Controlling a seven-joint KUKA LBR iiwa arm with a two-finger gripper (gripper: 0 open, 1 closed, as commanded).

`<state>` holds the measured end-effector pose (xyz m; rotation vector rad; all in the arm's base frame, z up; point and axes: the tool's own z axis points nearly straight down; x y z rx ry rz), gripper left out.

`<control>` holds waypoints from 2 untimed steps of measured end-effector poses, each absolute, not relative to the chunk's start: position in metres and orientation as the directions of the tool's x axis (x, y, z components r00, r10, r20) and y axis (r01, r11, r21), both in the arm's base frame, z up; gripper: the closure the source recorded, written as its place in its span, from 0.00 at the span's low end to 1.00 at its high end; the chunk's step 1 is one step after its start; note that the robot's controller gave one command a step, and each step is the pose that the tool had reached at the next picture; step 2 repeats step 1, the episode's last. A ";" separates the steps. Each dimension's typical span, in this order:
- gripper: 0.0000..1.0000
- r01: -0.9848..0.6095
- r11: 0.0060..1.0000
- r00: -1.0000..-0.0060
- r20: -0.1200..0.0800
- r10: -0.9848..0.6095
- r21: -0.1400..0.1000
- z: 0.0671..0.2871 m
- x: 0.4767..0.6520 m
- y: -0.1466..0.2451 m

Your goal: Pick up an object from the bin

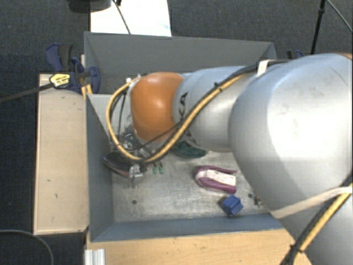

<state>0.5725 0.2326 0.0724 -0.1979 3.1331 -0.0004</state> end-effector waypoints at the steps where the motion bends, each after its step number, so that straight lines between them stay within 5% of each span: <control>1: 1.00 -0.144 0.990 -0.989 -0.012 -0.144 0.003 0.286 0.586 0.240; 2: 1.00 -0.144 0.990 -0.989 -0.012 -0.144 0.003 0.286 0.586 0.240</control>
Offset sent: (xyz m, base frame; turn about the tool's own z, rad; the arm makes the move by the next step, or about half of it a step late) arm 0.0116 0.0062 0.2076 -0.0261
